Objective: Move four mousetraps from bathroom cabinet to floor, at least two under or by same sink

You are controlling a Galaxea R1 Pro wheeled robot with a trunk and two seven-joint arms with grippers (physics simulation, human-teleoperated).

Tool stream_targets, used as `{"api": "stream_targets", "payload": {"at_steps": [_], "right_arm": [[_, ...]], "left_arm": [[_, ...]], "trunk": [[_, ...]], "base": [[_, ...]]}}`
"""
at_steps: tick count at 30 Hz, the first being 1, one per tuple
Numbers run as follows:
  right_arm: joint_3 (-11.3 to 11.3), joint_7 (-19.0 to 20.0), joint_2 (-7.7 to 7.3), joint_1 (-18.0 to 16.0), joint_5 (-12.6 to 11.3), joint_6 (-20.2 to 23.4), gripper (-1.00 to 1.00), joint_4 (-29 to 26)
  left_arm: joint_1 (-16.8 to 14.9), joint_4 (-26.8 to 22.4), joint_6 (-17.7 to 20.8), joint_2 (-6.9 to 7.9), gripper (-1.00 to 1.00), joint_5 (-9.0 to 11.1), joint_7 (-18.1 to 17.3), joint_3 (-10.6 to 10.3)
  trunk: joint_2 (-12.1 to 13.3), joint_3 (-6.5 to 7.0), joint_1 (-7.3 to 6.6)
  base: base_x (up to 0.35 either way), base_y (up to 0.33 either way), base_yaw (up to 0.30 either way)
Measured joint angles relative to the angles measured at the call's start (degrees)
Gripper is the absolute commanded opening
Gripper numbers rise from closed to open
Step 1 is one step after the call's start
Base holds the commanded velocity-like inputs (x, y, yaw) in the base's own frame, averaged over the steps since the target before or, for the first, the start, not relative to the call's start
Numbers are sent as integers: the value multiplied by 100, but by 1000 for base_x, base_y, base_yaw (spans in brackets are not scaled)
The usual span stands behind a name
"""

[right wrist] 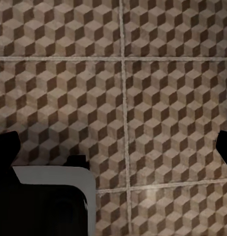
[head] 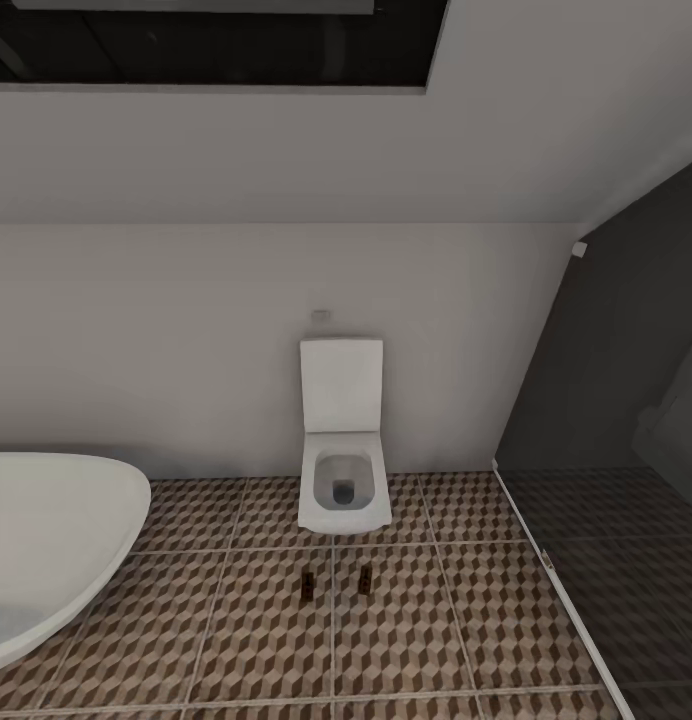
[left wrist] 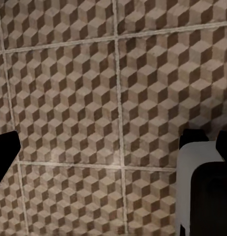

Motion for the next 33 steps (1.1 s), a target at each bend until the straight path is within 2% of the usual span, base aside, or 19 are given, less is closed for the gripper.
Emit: {"api": "stream_targets", "payload": {"at_steps": [6,11,17,24,26,33], "right_arm": [[-2,-29,245,234,3,147,100,4],[-8,-29,347,385,3,458,100,5],[-9,-41,373,588,-95,676,100,5],[-12,-201,345,632,-530,735,100,4],[-11,-356,327,636,-630,742,100,-1],[-10,-972,289,640,-717,742,100,-10]], "left_arm": [[288,3,42,-13,100,1,-199,0],[447,3,144,-48,100,2,-238,0],[534,3,577,-92,100,-2,-242,-1],[555,3,913,-145,100,-6,-230,5],[557,0,948,-169,100,-6,-229,7],[559,-6,976,-225,100,-14,-236,8]], "trunk": [[0,0,0],[0,0,0],[0,0,0],[0,0,0],[0,0,0],[0,0,0]], "base": [[0,0,0],[0,0,0],[0,0,0],[0,0,0],[0,0,0],[0,0,0]]}}
